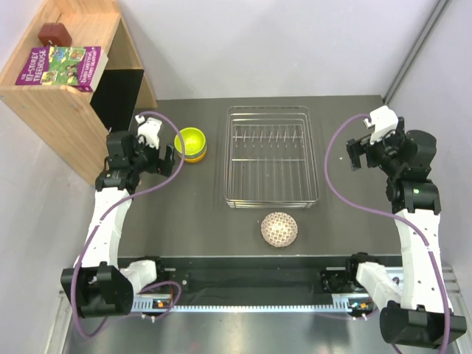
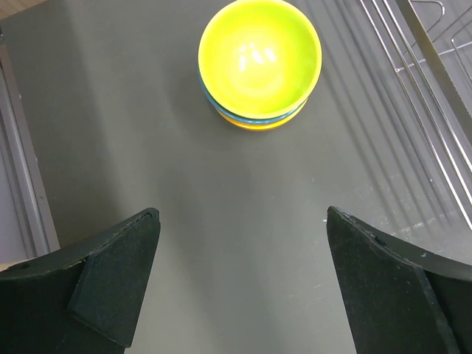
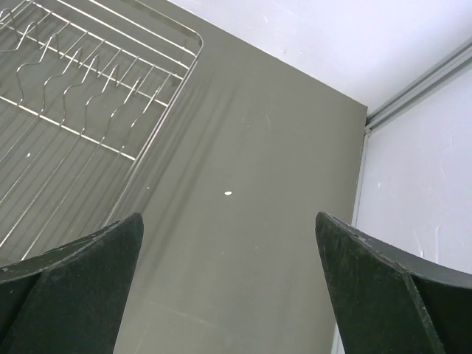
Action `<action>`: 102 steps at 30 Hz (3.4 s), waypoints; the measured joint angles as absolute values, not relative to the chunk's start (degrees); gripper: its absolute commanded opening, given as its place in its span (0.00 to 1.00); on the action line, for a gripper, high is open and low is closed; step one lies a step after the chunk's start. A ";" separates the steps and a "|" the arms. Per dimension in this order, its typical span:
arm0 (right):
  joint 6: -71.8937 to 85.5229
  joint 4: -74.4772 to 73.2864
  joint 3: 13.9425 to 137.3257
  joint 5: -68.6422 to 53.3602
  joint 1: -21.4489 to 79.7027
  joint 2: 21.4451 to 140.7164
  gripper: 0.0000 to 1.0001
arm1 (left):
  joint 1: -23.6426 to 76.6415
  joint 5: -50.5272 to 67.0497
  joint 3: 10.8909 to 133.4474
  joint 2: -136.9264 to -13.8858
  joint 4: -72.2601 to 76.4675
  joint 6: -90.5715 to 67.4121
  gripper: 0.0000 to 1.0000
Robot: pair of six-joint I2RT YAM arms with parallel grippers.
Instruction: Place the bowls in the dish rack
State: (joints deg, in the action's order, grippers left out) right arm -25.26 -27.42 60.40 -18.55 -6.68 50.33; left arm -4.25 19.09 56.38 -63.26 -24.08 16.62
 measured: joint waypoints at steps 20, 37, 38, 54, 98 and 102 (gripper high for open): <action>-24.99 -26.44 59.48 -19.07 -7.40 52.40 1.00 | -4.23 22.04 56.36 -67.68 -20.93 16.36 0.99; -23.75 -29.71 61.63 -19.73 -7.42 57.06 1.00 | -0.71 14.81 69.58 -92.71 -13.15 13.17 0.93; -23.75 -29.71 61.63 -19.79 -7.42 57.08 1.00 | -0.60 14.02 70.65 -93.84 -12.67 13.13 0.93; -22.90 -29.10 61.49 -19.75 -7.42 57.08 1.00 | 2.46 7.60 78.65 -104.53 -9.87 13.50 0.62; -19.22 -33.93 74.48 -28.12 -2.92 68.90 1.00 | 5.52 3.18 84.60 -106.83 -15.27 14.94 0.00; -17.21 -34.65 80.34 -32.93 0.64 72.34 1.00 | 5.52 4.99 87.26 -106.69 -18.04 14.85 0.00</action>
State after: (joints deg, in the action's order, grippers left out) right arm -17.21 -34.65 80.34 -32.93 0.64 72.34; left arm 5.52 4.99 87.26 -106.69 -18.04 14.85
